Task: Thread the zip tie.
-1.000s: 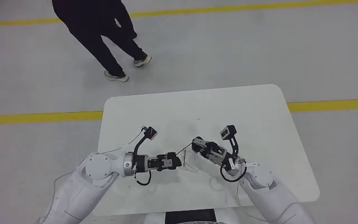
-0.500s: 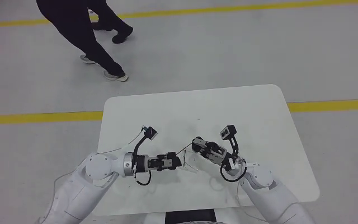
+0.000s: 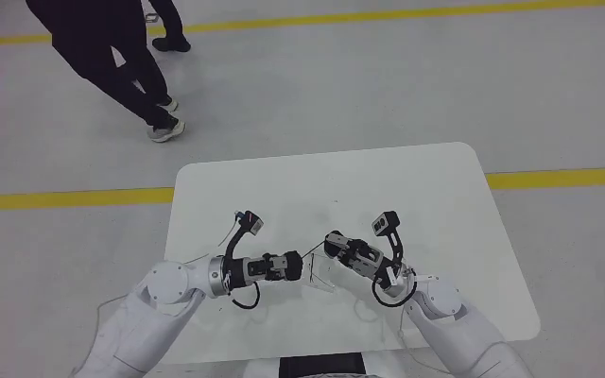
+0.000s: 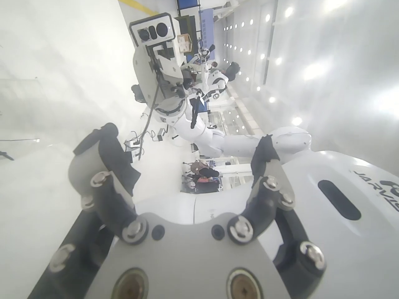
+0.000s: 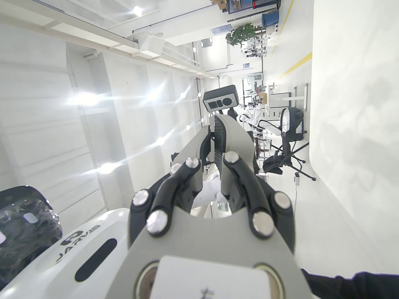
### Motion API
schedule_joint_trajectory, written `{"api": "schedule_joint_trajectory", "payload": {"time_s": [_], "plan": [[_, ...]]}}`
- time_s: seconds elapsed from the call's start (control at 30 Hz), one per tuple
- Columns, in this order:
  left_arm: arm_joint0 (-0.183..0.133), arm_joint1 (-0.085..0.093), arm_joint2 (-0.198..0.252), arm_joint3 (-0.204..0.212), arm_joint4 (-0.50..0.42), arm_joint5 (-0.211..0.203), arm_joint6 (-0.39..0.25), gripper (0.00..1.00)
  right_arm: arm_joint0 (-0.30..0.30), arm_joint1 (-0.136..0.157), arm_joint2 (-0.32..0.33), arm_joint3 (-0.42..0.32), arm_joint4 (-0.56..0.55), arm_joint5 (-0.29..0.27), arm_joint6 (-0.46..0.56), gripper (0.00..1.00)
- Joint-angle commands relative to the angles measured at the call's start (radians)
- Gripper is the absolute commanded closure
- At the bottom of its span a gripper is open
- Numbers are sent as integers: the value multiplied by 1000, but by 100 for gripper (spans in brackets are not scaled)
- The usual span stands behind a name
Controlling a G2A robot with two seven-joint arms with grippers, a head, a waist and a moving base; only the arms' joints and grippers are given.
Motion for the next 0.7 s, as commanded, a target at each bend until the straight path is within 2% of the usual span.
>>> {"api": "schedule_joint_trajectory", "payload": {"time_s": [0.0, 0.07, 0.33, 0.47, 0.67], "plan": [[-3, -13, 0, 20, -21, 0, -3, 0, 0, 0, 0, 0, 0, 0, 0, 100], [-8, -23, -1, 31, -13, 0, -17, 0, 0, 0, 0, 0, 0, 0, 0, 100], [-8, -23, -1, 31, -13, 0, -17, 0, 0, 0, 0, 0, 0, 0, 0, 100], [-11, -30, 20, 30, 4, 0, 38, 0, -5, -5, -16, -15, -20, 1, -46, 100], [-12, -54, 36, 29, 39, 0, 118, 0, -18, -20, -37, -32, -31, 0, -119, 100]]}}
